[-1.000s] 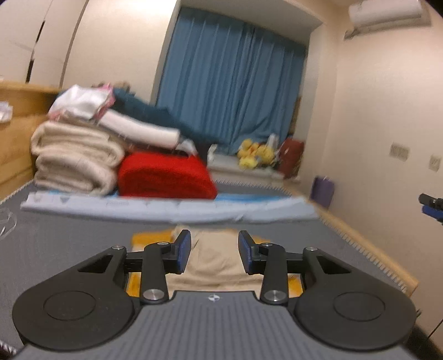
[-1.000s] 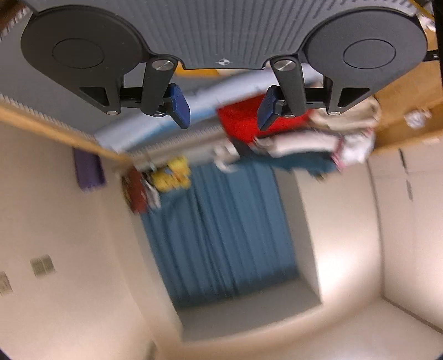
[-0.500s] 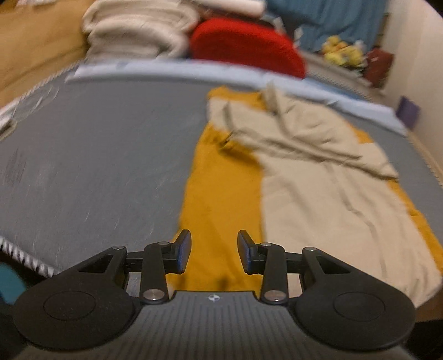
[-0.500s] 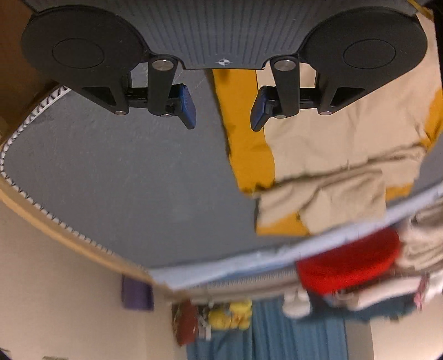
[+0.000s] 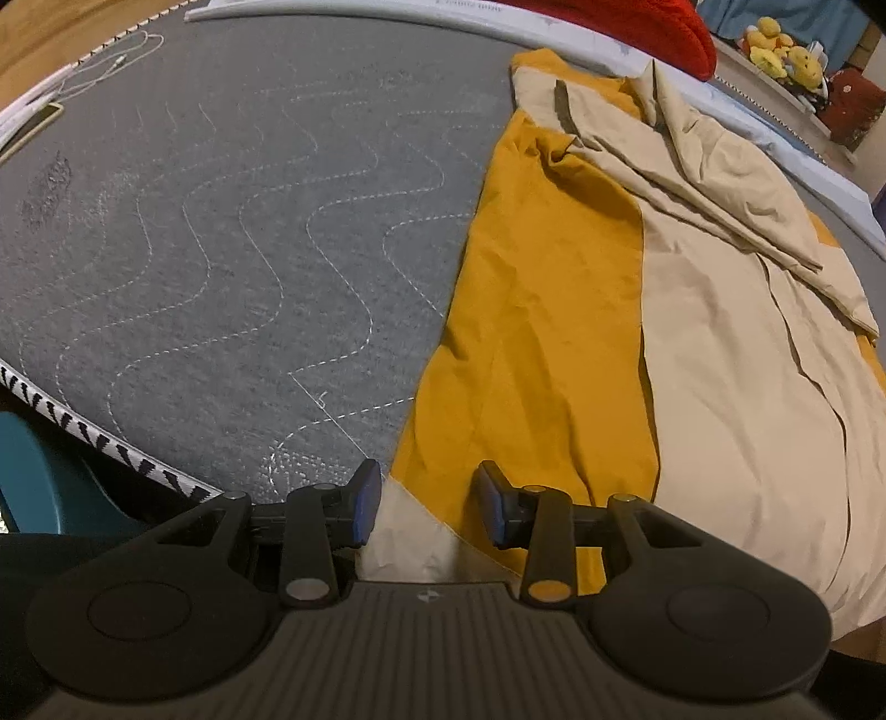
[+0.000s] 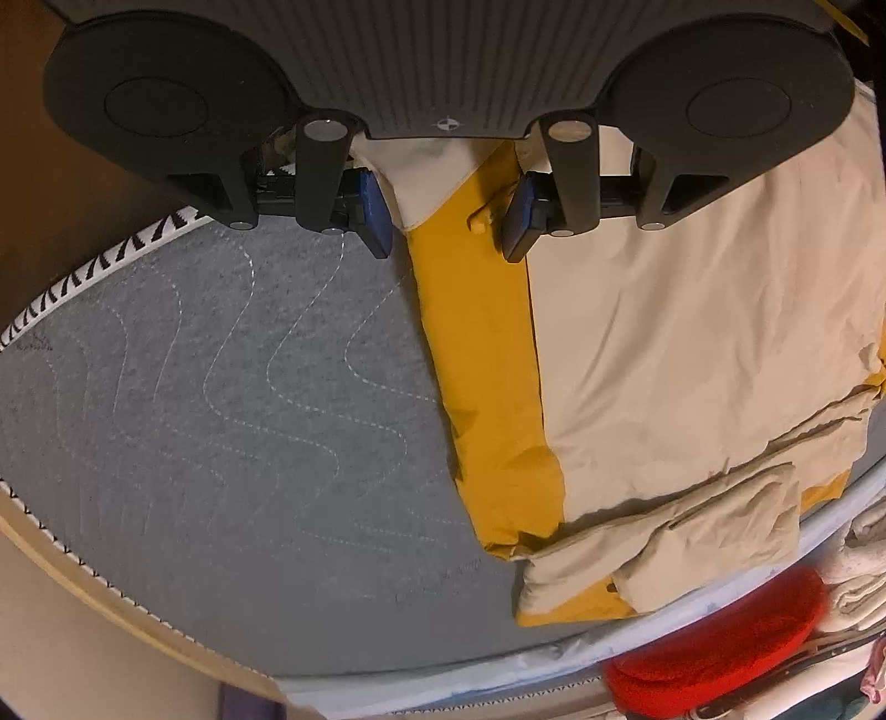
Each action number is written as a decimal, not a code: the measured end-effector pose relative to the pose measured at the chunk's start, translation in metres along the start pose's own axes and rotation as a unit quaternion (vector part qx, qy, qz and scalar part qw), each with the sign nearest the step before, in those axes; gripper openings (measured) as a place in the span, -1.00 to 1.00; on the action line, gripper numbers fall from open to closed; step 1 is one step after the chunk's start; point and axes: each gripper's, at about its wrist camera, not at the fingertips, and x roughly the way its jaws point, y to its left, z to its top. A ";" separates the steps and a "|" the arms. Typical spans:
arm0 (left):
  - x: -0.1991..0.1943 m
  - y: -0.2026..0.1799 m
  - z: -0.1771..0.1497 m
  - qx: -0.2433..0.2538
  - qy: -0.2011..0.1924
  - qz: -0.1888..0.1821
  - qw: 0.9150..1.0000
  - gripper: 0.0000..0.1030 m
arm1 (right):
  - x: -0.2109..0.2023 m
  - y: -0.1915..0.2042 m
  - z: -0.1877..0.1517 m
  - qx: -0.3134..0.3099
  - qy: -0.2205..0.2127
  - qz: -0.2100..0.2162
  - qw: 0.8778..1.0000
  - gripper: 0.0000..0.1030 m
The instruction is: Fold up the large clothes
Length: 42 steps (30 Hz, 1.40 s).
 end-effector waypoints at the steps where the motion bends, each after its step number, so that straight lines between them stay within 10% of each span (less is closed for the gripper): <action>1: 0.001 0.000 0.000 0.001 0.003 0.000 1.000 -0.16 | 0.000 0.001 0.001 -0.001 0.003 0.001 1.000 -0.11; 14: 0.008 -0.001 -0.002 0.012 0.005 -0.007 1.000 -0.10 | 0.008 0.008 -0.002 -0.006 0.013 -0.010 1.000 -0.35; 19: 0.001 -0.001 -0.004 0.020 0.004 -0.018 1.000 -0.65 | 0.004 0.009 -0.003 -0.009 0.008 -0.007 1.000 -0.80; 33: 0.005 0.004 -0.006 0.004 0.037 -0.022 0.999 -0.36 | 0.010 0.016 -0.004 -0.015 0.022 -0.025 0.999 -0.67; 36: -0.001 0.003 -0.005 0.011 0.024 -0.024 0.999 -0.81 | 0.008 0.016 -0.005 -0.015 0.018 -0.022 0.999 -0.81; 42: -0.020 0.004 -0.002 0.007 -0.017 -0.030 0.999 -0.83 | -0.006 0.010 -0.001 0.005 -0.011 -0.003 1.000 -0.87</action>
